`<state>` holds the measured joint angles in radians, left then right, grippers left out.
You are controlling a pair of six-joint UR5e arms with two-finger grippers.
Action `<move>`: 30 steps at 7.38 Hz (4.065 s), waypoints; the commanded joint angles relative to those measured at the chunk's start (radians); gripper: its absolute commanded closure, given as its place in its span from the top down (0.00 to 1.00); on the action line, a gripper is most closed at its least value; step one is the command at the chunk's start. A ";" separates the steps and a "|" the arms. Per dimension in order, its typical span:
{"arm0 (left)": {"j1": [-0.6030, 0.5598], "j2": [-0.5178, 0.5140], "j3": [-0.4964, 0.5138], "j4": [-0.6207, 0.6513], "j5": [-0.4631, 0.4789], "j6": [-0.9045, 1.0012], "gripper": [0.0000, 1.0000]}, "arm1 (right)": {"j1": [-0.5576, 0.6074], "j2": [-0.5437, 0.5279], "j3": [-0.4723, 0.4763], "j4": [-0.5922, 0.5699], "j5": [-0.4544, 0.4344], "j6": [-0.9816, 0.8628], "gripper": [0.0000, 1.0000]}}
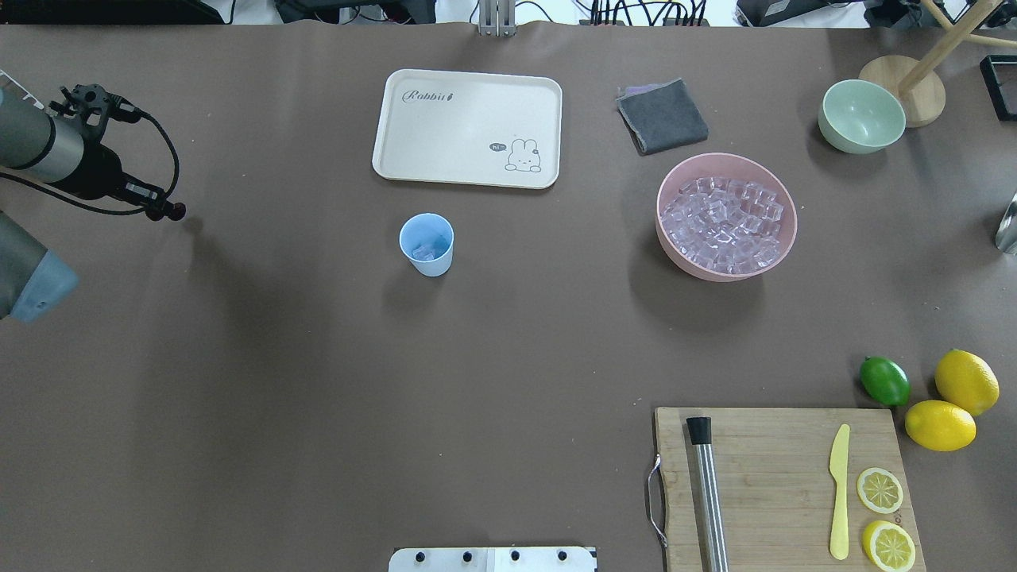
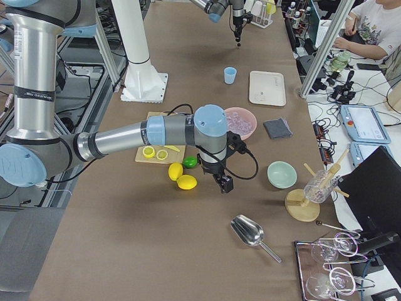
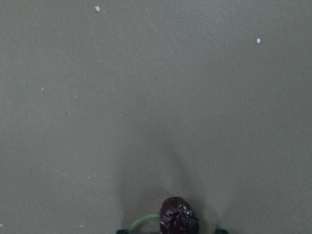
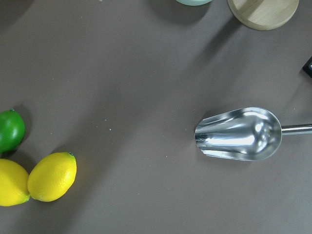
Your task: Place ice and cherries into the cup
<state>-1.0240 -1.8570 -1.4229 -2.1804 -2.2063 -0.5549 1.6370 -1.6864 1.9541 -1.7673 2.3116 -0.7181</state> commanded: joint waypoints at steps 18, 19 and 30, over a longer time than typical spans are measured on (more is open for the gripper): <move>0.238 -0.323 -0.156 0.136 0.081 -0.481 0.98 | 0.001 -0.027 -0.083 0.003 -0.001 -0.063 0.98; 0.161 -0.221 -0.203 0.160 0.035 -0.474 0.98 | 0.001 -0.027 -0.083 0.002 0.002 -0.061 0.98; -0.465 0.257 -0.291 0.497 -0.171 0.329 0.98 | 0.026 -0.021 -0.075 0.003 -0.006 -0.061 0.99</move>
<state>-1.4760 -1.5702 -1.7084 -1.7856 -2.4703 -0.2589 1.6567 -1.7022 1.8790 -1.7641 2.3115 -0.7775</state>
